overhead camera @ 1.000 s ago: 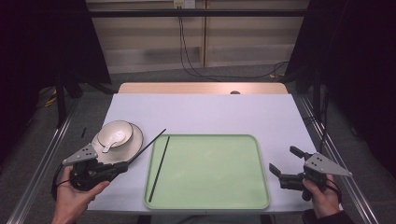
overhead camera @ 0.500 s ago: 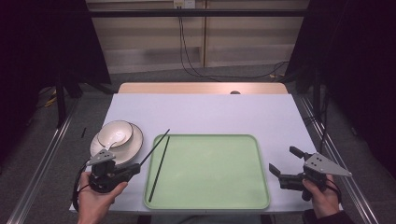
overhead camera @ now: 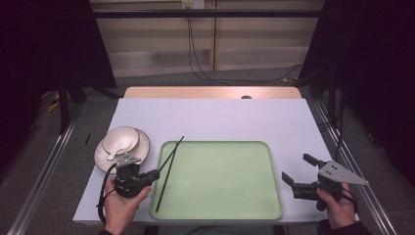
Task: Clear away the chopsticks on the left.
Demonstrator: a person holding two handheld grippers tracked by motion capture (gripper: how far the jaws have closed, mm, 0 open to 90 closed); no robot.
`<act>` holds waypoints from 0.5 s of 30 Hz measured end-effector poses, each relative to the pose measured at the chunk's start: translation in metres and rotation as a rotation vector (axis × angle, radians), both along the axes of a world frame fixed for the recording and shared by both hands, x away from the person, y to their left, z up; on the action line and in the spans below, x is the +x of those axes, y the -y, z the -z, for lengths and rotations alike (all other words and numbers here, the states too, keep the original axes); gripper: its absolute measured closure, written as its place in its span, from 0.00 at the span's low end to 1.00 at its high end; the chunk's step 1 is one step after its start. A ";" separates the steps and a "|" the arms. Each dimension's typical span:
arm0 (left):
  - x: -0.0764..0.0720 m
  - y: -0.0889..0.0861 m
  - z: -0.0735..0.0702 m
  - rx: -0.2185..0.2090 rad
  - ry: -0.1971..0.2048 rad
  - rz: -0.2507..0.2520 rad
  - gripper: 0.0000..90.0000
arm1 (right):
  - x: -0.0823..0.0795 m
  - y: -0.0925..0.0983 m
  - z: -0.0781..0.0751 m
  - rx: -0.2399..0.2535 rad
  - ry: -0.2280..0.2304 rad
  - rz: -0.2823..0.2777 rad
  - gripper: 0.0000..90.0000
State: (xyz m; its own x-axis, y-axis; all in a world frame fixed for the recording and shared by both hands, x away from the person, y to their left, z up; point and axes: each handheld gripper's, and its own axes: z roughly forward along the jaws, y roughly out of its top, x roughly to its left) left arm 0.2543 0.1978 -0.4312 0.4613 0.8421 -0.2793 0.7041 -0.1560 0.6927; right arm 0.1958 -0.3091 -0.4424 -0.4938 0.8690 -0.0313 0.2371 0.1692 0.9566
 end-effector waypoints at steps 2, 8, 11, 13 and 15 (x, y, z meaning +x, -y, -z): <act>-0.001 0.007 0.003 0.012 -0.015 -0.011 0.95 | 0.000 0.000 0.000 0.000 0.001 0.000 0.03; -0.002 0.014 0.009 0.011 -0.051 -0.056 0.95 | 0.000 -0.001 0.000 0.002 0.003 -0.003 0.03; -0.002 0.016 0.010 0.020 -0.057 -0.065 0.95 | 0.000 -0.001 0.000 0.004 0.001 0.002 0.03; -0.003 0.020 0.013 0.024 -0.071 -0.079 0.95 | 0.000 -0.001 0.000 0.002 0.003 -0.001 0.03; -0.004 0.026 0.016 0.036 -0.084 -0.083 0.95 | 0.000 -0.001 0.000 0.004 0.002 0.002 0.03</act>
